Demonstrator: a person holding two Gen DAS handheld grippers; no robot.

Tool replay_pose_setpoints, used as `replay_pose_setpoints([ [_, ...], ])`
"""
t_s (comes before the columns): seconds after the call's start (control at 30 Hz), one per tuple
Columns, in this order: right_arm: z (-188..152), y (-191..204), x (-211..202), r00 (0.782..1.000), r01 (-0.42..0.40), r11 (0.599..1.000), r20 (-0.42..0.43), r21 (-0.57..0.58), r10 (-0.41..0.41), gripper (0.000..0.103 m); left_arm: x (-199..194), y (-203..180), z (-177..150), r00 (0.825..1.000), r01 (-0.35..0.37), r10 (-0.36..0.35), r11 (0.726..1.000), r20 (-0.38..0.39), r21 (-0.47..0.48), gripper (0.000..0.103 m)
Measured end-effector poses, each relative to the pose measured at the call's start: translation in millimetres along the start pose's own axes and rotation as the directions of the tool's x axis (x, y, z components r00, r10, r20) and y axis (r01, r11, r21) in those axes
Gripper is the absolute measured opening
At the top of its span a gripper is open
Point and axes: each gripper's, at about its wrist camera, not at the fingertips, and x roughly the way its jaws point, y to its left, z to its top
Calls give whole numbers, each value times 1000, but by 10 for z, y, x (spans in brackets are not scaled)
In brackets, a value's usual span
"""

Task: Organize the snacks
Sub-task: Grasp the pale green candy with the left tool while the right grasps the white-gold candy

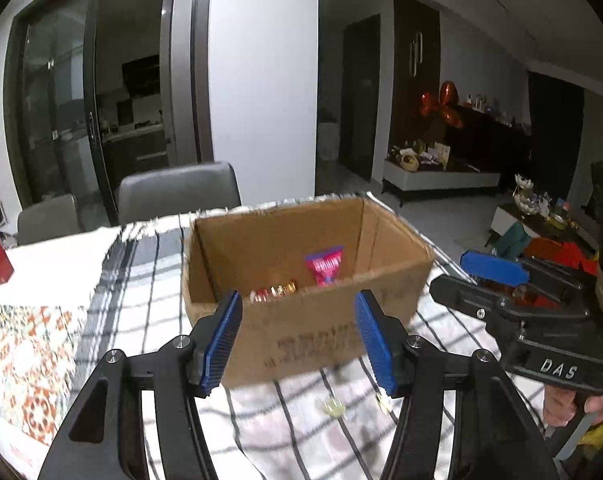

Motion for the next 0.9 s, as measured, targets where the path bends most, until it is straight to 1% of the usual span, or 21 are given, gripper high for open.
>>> replay_pose_setpoints([
  [0.2,-250,-75,44,997,-6,999,-74,-34,4,55,103,-118,-275,997,-8,7,1000,-70,-13,57],
  [0.3,-357,-115,105,992,-23,998,-127,-51,16,55,187,-200,-405,994,-10,8,1000,-113,-18,57],
  [0.37,-445,-148,158,986,-36,997,-167,-69,24,55,241,-248,-482,990,-8,7,1000,-139,-4,57],
  [0.6,-755,-222,361,953,-81,991,-299,-109,45,55,479,-386,-743,975,-13,16,1000,-219,12,56],
  [0.7,-850,-234,479,933,-109,985,-355,-130,57,55,598,-389,-820,969,-12,15,1000,-248,12,54],
  [0.77,-897,-239,559,919,-133,980,-388,-145,67,55,674,-378,-858,964,-9,8,1000,-265,-2,53],
  [0.9,-972,-255,677,903,-146,976,-424,-161,65,55,829,-305,-925,955,6,-22,999,-296,-53,48],
])
